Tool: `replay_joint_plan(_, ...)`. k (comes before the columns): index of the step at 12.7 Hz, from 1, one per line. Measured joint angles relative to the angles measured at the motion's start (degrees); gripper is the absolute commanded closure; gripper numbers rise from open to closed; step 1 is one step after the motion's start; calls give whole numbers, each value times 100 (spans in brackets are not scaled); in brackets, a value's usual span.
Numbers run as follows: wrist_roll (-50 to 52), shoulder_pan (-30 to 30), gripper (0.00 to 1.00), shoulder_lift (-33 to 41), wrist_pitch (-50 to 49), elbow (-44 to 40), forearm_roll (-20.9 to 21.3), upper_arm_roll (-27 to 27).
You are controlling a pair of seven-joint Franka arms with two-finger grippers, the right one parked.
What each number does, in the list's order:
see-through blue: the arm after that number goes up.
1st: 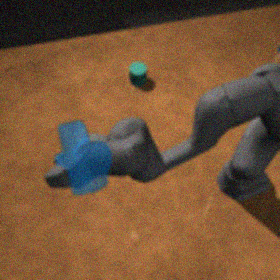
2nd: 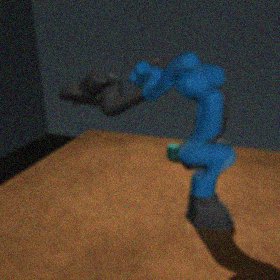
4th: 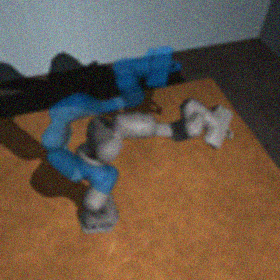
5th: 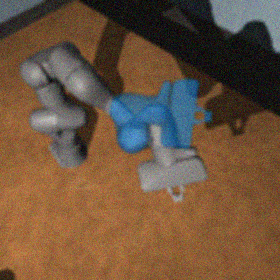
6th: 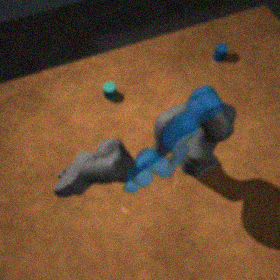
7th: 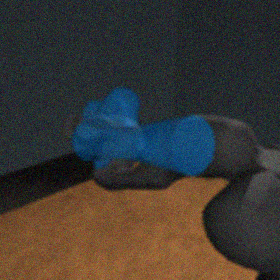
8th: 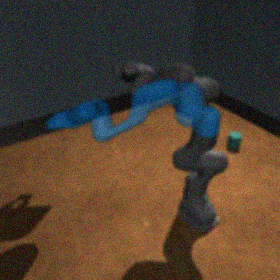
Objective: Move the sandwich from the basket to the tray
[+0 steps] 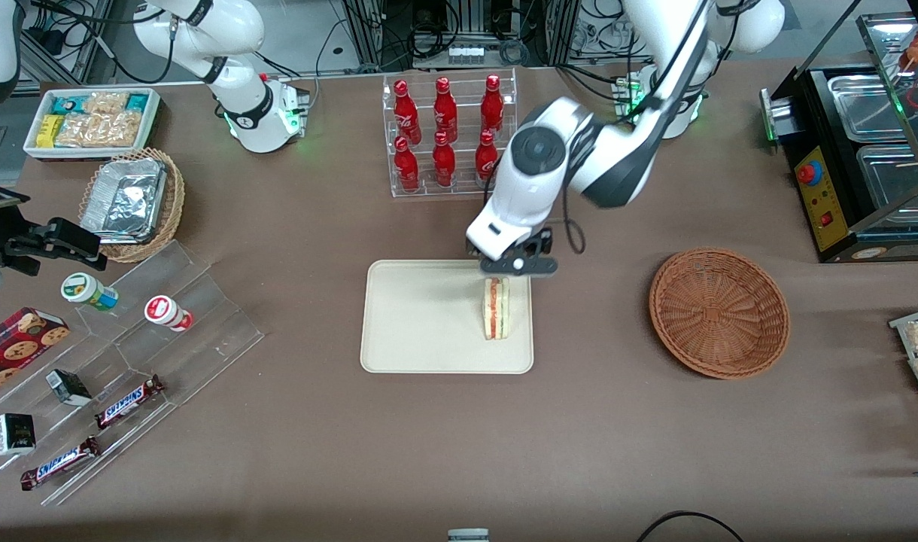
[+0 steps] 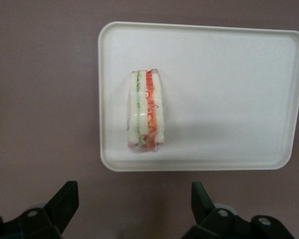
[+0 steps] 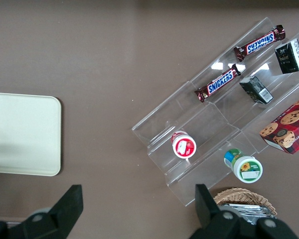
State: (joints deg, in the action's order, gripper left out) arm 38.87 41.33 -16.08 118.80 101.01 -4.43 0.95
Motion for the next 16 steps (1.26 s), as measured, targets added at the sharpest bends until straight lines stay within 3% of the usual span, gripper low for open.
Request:
replay_joint_plan(6, -304, -780, 0, 1623, -1719, -7, 317, 73)
replay_joint_plan(16, -2544, -3034, 0, 2257, -2796, 4, 367, 144)
